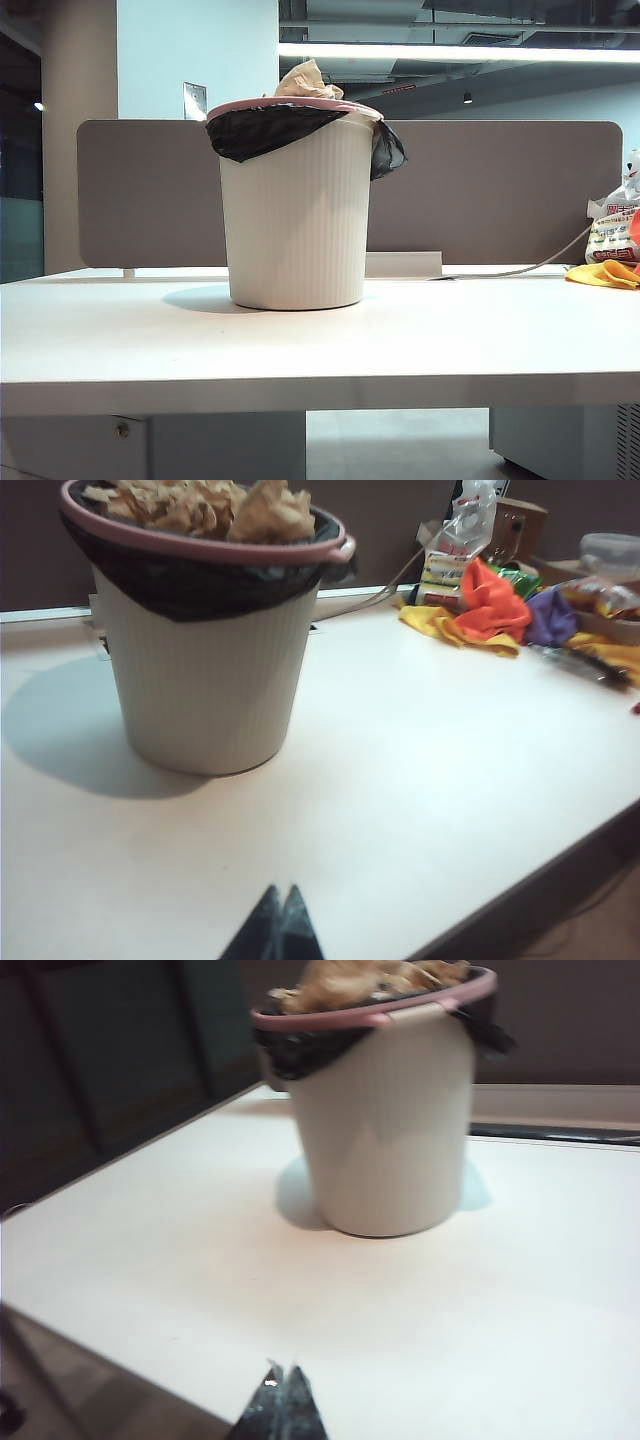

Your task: Pick up all the trash on the table and put it in the trash can.

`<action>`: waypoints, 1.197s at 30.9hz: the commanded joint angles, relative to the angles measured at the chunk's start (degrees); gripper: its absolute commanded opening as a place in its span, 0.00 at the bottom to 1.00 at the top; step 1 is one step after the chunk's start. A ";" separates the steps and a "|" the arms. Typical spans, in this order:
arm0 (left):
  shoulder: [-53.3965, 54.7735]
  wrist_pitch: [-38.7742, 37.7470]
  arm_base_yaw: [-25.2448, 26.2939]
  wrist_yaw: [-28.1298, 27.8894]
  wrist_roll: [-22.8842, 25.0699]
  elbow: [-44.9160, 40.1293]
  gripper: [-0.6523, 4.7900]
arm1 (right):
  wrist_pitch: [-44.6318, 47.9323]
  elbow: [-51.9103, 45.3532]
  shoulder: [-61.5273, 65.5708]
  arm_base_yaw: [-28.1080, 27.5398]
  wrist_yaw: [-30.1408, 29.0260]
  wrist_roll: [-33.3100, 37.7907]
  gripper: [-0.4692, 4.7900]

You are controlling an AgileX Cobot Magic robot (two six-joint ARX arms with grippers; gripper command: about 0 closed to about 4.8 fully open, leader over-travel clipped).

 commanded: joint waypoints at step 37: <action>0.04 25.11 0.07 -1.36 -3.23 -30.56 0.11 | 2.25 -18.88 -0.55 0.02 5.51 2.38 0.09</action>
